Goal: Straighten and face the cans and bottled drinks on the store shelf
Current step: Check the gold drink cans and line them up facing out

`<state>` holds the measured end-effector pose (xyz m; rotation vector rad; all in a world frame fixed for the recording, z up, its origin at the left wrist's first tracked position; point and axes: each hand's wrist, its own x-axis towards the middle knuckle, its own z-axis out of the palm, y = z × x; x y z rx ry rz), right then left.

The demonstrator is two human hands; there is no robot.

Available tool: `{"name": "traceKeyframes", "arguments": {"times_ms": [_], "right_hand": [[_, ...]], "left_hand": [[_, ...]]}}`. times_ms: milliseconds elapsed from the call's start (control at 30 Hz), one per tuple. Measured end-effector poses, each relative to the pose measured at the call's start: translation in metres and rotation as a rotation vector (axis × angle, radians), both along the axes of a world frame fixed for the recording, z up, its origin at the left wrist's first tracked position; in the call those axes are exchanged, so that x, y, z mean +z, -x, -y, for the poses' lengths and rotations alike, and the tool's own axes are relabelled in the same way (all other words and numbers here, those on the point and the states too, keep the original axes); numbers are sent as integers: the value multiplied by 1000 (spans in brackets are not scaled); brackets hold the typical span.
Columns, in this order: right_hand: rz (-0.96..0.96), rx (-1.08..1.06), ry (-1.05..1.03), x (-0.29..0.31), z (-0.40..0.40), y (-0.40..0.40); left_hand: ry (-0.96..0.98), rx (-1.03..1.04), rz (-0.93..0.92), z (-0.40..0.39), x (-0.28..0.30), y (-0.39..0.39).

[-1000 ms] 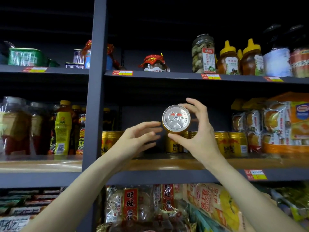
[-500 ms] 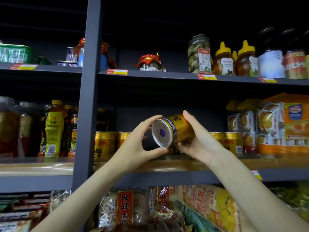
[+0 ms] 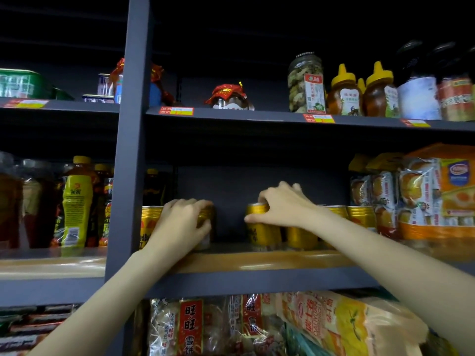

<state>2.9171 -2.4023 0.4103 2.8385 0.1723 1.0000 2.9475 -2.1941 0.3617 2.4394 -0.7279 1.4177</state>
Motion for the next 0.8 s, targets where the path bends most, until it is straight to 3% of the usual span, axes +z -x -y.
{"name": "traceKeyframes", "arguments": {"times_ms": [233, 633, 733, 800], "right_hand": [[-158, -109, 153, -5, 8, -1], [-233, -215, 137, 7, -3, -28], [-140, -98, 106, 9, -3, -22], [-78, 131, 7, 11, -12, -18]], "left_hand": [[-7, -9, 41, 0, -2, -3], [-8, -35, 11, -3, 1, 4], [-2, -60, 106, -12, -7, 10], [29, -38, 149, -16, -19, 11]]}}
